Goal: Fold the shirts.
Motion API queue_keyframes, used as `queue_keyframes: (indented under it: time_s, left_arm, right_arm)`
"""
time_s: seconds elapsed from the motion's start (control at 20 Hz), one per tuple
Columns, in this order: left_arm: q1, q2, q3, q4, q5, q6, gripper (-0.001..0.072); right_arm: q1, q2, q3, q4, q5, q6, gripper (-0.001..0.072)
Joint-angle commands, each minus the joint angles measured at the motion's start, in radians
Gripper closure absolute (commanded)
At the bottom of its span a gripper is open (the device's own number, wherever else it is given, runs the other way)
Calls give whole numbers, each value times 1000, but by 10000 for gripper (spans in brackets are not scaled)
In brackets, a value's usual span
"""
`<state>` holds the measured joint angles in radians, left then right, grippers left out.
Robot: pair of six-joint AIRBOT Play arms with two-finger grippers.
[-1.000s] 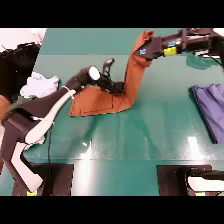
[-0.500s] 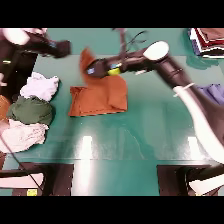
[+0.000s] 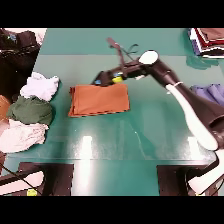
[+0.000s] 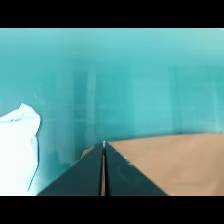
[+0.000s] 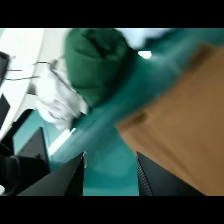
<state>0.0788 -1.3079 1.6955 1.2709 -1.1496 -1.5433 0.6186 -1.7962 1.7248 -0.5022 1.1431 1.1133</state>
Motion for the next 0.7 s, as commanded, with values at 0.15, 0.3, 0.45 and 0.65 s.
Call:
queue_keyframes:
  time_s: [0.15, 0.3, 0.45, 0.65]
  left_arm:
    - [6, 5, -1, 0, -28, 7, 676]
    - [6, 3, -1, -20, -19, 7, 676]
    - [6, 3, -1, -34, -10, 7, 676]
    - [6, 3, -1, -37, -11, 7, 676]
  right_arm:
    - [-329, 145, -437, -124, -5, 132, 261]
    - [-373, 129, -523, -58, -47, 132, 80]
    - [-332, 62, -500, -28, -51, 124, 85]
    - [-206, -64, -351, -11, -47, 126, 89]
